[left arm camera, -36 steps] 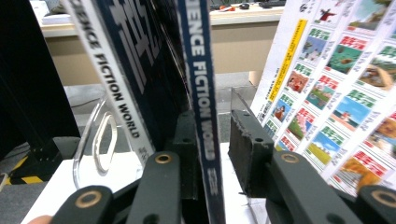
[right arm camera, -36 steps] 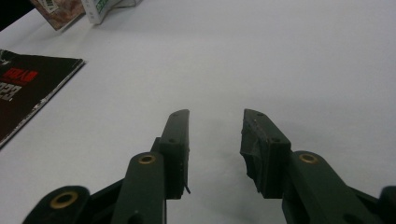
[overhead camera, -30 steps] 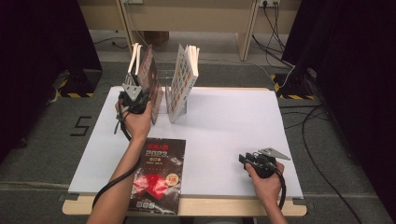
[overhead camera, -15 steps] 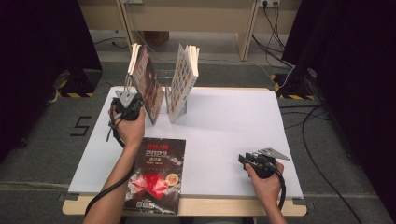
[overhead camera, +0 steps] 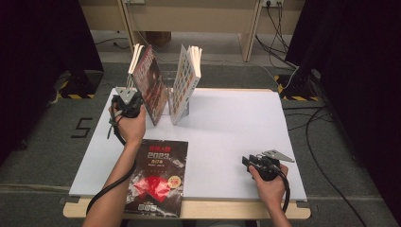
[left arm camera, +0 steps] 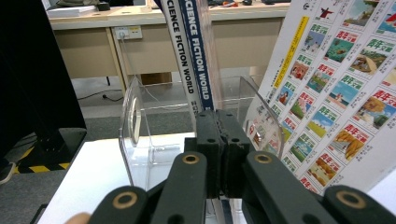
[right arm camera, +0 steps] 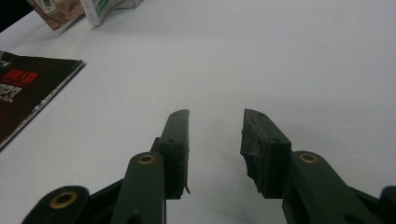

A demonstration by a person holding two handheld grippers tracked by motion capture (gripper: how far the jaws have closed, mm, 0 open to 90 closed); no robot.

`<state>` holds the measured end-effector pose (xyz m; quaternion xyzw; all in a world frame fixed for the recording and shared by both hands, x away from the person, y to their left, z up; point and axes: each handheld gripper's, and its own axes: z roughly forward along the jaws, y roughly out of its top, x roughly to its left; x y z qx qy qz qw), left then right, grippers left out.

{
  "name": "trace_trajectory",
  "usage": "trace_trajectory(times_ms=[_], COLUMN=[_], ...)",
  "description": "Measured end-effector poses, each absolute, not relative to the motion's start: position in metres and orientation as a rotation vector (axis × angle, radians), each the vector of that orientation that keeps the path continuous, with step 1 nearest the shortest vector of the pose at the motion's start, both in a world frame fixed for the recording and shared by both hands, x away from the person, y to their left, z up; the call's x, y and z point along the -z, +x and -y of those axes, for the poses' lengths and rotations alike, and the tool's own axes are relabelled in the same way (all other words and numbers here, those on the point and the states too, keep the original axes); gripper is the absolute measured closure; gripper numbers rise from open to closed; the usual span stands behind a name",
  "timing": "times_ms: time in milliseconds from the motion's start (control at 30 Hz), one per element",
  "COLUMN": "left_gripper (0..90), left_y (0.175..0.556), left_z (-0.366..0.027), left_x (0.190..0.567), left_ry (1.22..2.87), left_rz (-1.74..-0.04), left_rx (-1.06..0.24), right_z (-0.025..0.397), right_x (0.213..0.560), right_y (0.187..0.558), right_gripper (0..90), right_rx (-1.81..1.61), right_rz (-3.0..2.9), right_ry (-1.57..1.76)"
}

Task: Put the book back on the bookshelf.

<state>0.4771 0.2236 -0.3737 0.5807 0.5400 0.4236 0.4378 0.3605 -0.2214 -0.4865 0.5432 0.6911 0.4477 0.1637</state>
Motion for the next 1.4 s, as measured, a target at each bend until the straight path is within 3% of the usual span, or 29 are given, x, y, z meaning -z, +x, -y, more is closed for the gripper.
trace_trajectory(times_ms=[1400], left_gripper=[62.2], left_y=[0.443], left_z=[-0.250], left_x=[0.384], left_ry=[1.498], left_rz=[-1.362], left_rx=[-0.872], right_z=[0.212], right_x=[0.482], right_y=[0.359], right_gripper=[61.6], right_rx=[-1.270], right_rz=[-1.982], right_ry=[1.526])
